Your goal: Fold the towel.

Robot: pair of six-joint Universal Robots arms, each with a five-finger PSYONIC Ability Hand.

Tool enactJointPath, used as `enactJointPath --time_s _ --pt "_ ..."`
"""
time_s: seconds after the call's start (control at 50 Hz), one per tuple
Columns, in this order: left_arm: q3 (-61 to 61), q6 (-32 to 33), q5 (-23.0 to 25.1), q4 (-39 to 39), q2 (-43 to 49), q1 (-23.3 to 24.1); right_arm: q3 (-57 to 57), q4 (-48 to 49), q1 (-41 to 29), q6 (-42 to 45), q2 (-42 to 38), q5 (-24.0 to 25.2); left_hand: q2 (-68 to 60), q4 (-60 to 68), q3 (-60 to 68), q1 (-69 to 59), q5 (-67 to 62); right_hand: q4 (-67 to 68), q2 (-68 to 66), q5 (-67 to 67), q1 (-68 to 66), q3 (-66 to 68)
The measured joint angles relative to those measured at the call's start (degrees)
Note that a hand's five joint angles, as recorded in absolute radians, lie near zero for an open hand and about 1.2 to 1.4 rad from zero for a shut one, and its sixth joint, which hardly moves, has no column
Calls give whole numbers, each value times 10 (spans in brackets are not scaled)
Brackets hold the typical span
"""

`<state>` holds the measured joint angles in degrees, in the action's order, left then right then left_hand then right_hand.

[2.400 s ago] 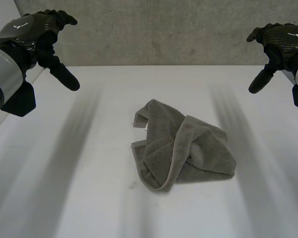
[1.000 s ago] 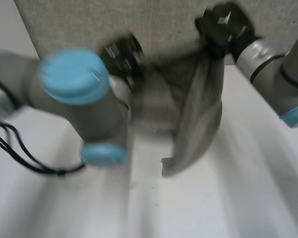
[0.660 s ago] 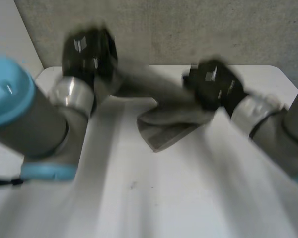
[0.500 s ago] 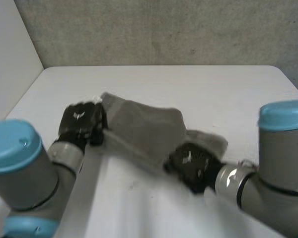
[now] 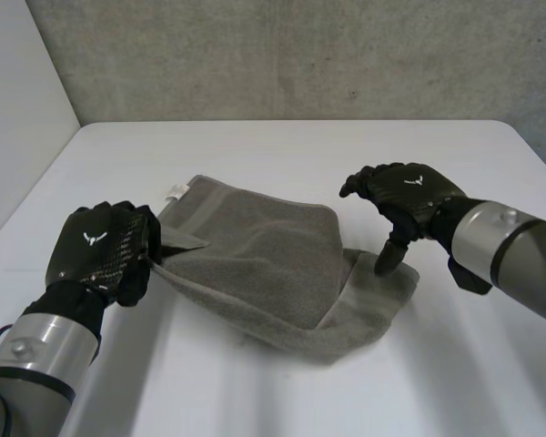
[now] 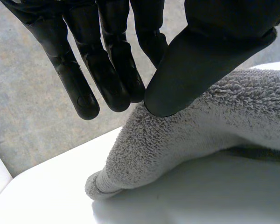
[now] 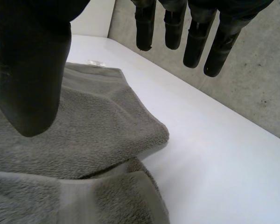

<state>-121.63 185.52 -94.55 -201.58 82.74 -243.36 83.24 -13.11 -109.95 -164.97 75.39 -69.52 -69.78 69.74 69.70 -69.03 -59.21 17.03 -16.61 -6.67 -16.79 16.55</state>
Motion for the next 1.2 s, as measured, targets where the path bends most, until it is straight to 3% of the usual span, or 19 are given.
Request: enactJointPath --time_s 0.14,0.3,0.5,0.76,0.8,0.9,1.06,1.2 --pt "-26 26 -1 -1 -23 0 -114 -64 -7 43 -102 -2 0 0 0 0 0 80 -72 -93 -78 80" --pt "-45 31 -1 -2 -44 -1 -248 -157 -30 161 -235 -38 0 0 0 0 0 99 -97 -109 -103 103" --pt "-51 30 -1 -2 -48 -13 -279 -146 -39 206 -299 -99 0 0 0 0 0 99 -97 -109 -103 103" --pt "-56 30 4 -8 -45 -26 -261 -110 -52 217 -311 -102 0 0 0 0 0 99 -98 -111 -105 104" --pt "-56 30 4 -10 -44 -28 -261 -106 -53 217 -311 -101 1 -1 -1 0 0 149 -159 -163 -161 153" --pt "-56 29 6 -16 -40 -33 -259 -100 -54 216 -308 -101 11 -11 -10 2 2 545 -557 -550 -552 548" --pt "-55 29 26 -36 -26 -49 -253 -90 -49 205 -281 -103 22 -22 -22 13 14 596 -591 -590 -587 594" --pt "-44 30 59 -82 26 -65 -207 -43 -13 139 -203 -100 40 -40 -40 33 33 596 -591 -590 -587 594"
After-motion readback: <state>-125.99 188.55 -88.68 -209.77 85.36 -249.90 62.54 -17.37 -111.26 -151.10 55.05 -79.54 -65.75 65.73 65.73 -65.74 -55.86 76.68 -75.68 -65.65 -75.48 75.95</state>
